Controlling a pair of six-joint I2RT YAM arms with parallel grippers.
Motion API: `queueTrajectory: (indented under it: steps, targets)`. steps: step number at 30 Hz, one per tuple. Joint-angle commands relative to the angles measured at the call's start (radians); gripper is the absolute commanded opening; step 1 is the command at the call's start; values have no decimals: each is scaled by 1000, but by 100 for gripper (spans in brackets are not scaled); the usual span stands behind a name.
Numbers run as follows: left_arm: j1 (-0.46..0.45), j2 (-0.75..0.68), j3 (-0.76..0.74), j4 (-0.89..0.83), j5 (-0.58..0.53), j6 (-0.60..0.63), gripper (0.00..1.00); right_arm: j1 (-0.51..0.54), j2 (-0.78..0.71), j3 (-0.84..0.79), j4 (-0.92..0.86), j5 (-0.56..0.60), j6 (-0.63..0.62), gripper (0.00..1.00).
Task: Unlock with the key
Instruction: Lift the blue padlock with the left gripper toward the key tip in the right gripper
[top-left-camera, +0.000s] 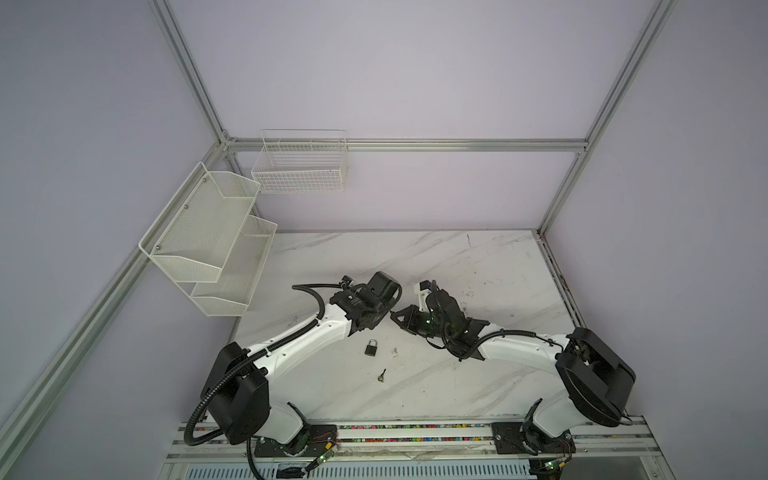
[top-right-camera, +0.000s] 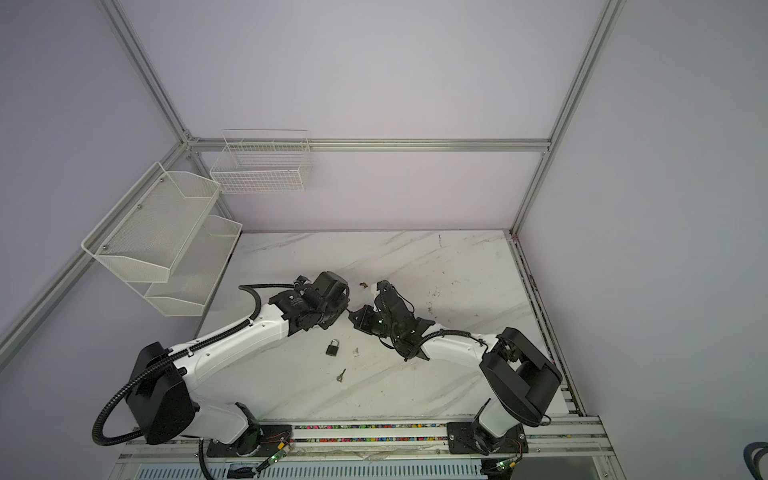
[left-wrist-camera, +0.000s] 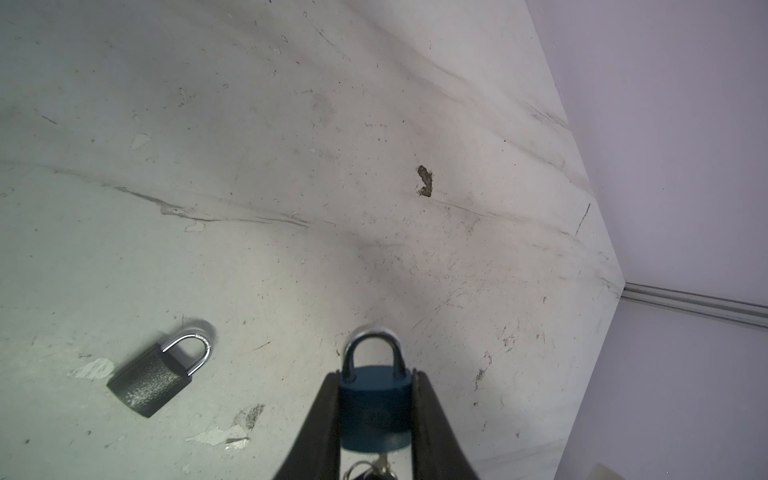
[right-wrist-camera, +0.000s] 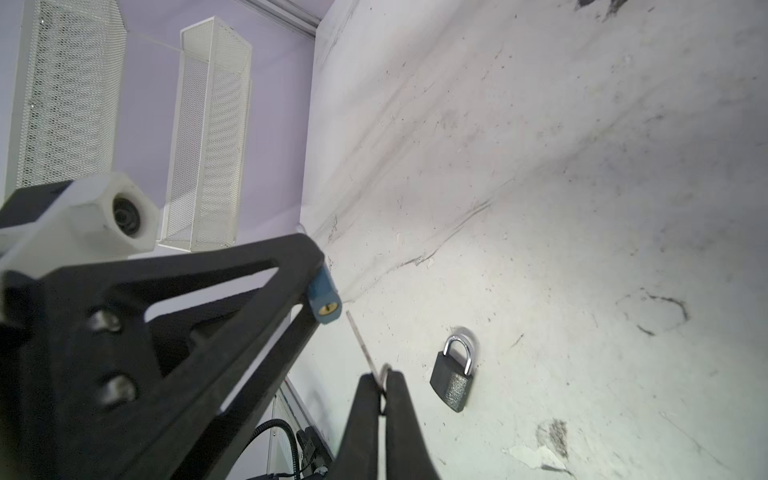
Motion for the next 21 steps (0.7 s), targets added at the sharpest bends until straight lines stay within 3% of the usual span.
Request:
queueTrajectory:
  steps: [1,21]
  targets:
    - [-2,-35,-39,23,-36,-18,0,7,17,30,37,5,24,0]
    - [-3,-74,-57,23,-48,-15,0,14,41,53,69,3,22,0]
